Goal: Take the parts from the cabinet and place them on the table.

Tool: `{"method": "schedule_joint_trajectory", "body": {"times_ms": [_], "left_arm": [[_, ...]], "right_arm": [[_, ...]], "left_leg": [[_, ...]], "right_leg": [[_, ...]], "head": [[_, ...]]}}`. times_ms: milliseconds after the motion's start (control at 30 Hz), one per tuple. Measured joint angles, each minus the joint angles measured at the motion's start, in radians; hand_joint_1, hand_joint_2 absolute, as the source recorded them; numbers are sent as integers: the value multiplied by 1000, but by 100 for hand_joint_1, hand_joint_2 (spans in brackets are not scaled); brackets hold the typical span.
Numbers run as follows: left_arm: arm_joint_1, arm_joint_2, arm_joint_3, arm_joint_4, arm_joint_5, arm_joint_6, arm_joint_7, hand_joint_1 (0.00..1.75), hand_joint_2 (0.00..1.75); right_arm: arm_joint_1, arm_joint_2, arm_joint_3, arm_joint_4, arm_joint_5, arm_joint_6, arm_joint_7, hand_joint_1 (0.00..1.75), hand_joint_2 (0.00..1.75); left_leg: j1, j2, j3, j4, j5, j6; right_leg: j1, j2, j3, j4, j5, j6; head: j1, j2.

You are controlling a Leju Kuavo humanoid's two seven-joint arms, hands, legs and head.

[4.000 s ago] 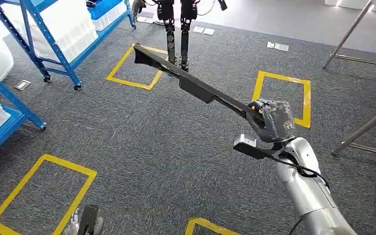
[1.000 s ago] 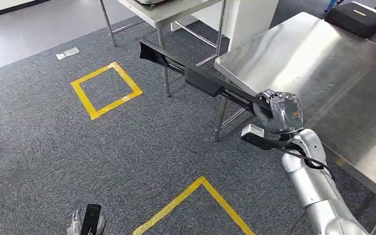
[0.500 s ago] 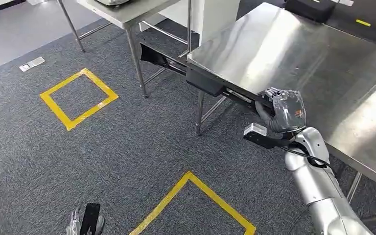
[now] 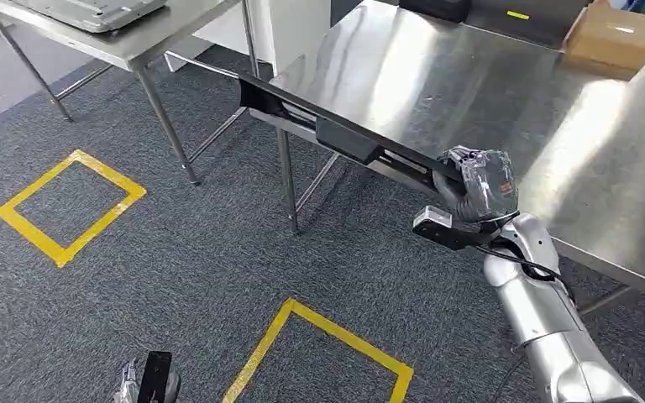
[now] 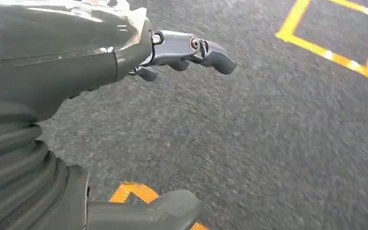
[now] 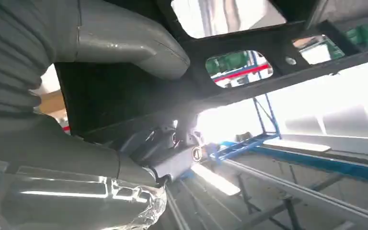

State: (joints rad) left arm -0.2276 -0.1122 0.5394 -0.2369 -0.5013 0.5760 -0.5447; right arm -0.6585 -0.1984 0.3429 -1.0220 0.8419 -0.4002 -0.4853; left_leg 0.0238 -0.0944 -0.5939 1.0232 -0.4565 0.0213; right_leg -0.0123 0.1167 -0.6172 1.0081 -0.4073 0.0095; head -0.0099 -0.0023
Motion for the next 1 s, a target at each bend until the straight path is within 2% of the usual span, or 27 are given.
{"method": "schedule_joint_trajectory", "body": {"times_ms": [33,67,100,133,167,200,267,300,333,367,400,433,467,500,533,600,633,667,700,733,800,833,867,900,933,967,1000], "left_arm": [[0,1,0,0,0,0,1,0,175],[-2,0,0,0,0,0,1,0,175],[-3,-1,1,0,0,0,2,0,175],[-4,-5,0,0,0,0,1,0,175],[-6,-3,1,0,0,2,1,0,175],[-6,-3,1,0,0,3,1,0,175],[0,-4,1,0,0,3,1,0,175],[1,-4,2,0,0,3,0,0,175],[1,-4,2,0,0,3,0,0,175],[1,-5,2,0,0,3,0,0,175],[0,-6,2,0,0,3,-1,0,175],[0,-7,2,0,0,2,-1,0,175],[-1,-6,3,0,0,2,-1,0,175],[-2,-6,3,0,0,1,-2,0,175],[-2,-6,2,0,-1,1,-2,0,175],[-4,-7,3,0,-3,-1,-2,0,175],[-6,-8,3,0,-3,-2,-2,0,175],[-9,-7,2,0,-5,-2,-2,0,175],[-9,-9,2,0,-6,-2,-2,0,175],[-8,-9,2,0,-6,-2,-1,0,175],[-6,-9,2,0,-6,-2,2,0,175],[-5,-9,3,0,-6,-2,3,0,175],[-5,-9,3,0,-6,-2,3,0,175],[-5,-9,3,0,-6,-2,3,0,175],[-6,-9,3,0,-6,-2,3,0,175],[-6,-8,2,0,-6,-2,3,0,175],[-6,-7,2,0,-6,-3,3,0,175]], "right_arm": [[-5,5,0,2,0,0,0,175,175],[-6,3,1,4,0,0,0,175,175],[-5,1,1,5,0,0,0,175,175],[-5,0,1,5,0,0,0,175,175],[-5,-1,1,6,0,0,-1,175,175],[-10,-1,3,8,0,0,-1,175,175],[-12,1,6,10,-1,0,-1,175,175],[-9,3,7,13,-1,0,-1,175,175],[-7,3,7,15,-1,0,-1,175,175],[-7,1,7,18,-1,0,-1,175,175],[-8,0,7,18,-1,0,-1,175,175],[-10,-2,7,18,-1,0,-1,175,175],[-12,-2,7,18,-1,0,-1,175,175],[-15,-3,7,18,-2,0,-1,175,175],[-15,-4,7,18,-3,0,-1,175,175],[-14,-11,6,21,-5,0,-1,175,175],[-14,-14,5,21,-5,0,-1,175,175],[-15,-14,5,21,-5,-1,-3,175,175],[-15,-17,5,22,-6,-1,-3,175,175],[-14,-16,6,23,-6,-1,-4,175,175],[-10,-14,7,24,-7,-1,-4,175,175],[-8,-14,7,26,-7,-1,-4,175,175],[-7,-15,7,26,-7,-1,-4,175,175],[-7,-15,7,26,-7,-1,-4,175,175],[-8,-15,7,26,-7,-1,-4,175,175],[-9,-14,7,26,-8,-1,-4,175,175],[-13,-15,7,26,-8,-1,-4,175,175]], "left_leg": [[-6,17,-2,3,2,1],[-10,25,-1,3,3,3],[-11,39,1,-3,7,9],[3,57,8,-23,19,18],[-4,66,11,-29,23,22],[-4,79,10,-29,25,27],[-9,107,8,-28,24,28],[-10,121,6,-28,24,28],[-10,133,6,-28,24,28],[-8,148,6,-28,23,26],[-6,158,6,-26,21,23],[-4,171,7,-21,17,18],[-10,180,6,-16,12,10],[-15,188,3,-11,8,3],[-17,197,6,-12,7,-1],[-15,218,10,-13,6,-4],[-10,220,6,-9,-1,-12],[-3,176,0,13,-22,-18],[-2,134,-21,69,-63,-19],[-3,106,-63,164,-113,-20],[-3,94,-127,295,-158,-20],[-3,94,-136,308,-148,-17],[-3,92,-126,276,-118,-13],[-3,90,-94,210,-75,-9],[-2,72,-44,105,-20,-4],[1,24,-10,31,6,2],[5,4,1,11,-5,1]], "right_leg": [[-6,9,-7,-3,6,10],[-10,23,-9,-7,10,15],[-7,37,-12,-14,16,25],[2,31,-17,-5,12,29],[4,-31,-35,23,-9,26],[5,-68,-67,91,-45,18],[3,-94,-136,244,-101,12],[1,-100,-158,293,-111,18],[-2,-104,-156,292,-106,25],[-8,-110,-127,241,-82,36],[-11,-122,-82,158,-51,47],[-15,-154,-23,50,-17,57],[-12,-204,0,-9,-19,53],[3,-191,9,-6,-11,46],[-2,-173,1,-3,-10,37],[-1,-150,-5,-1,-7,28],[-14,-138,0,-4,-3,19],[-15,-127,-1,-4,-1,16],[-16,-120,-1,-4,1,5],[-15,-109,-1,-4,0,2],[-10,-83,-2,-4,2,-1],[-10,-68,-2,-3,2,0],[-10,-55,-2,-2,2,0],[-10,-42,-2,0,2,0],[-10,-26,-2,2,2,0],[-12,-16,-3,3,2,1],[0,-6,-10,7,5,7]], "head": [[-5,0],[-3,0],[-3,0],[-2,0],[-1,0],[15,0],[13,0],[15,0],[14,0],[15,0],[15,0],[15,0],[18,0],[18,0],[13,0],[13,0],[11,0],[12,0],[11,0],[11,0],[11,0],[12,0],[11,0],[11,0],[11,0],[11,0],[13,0]]}}
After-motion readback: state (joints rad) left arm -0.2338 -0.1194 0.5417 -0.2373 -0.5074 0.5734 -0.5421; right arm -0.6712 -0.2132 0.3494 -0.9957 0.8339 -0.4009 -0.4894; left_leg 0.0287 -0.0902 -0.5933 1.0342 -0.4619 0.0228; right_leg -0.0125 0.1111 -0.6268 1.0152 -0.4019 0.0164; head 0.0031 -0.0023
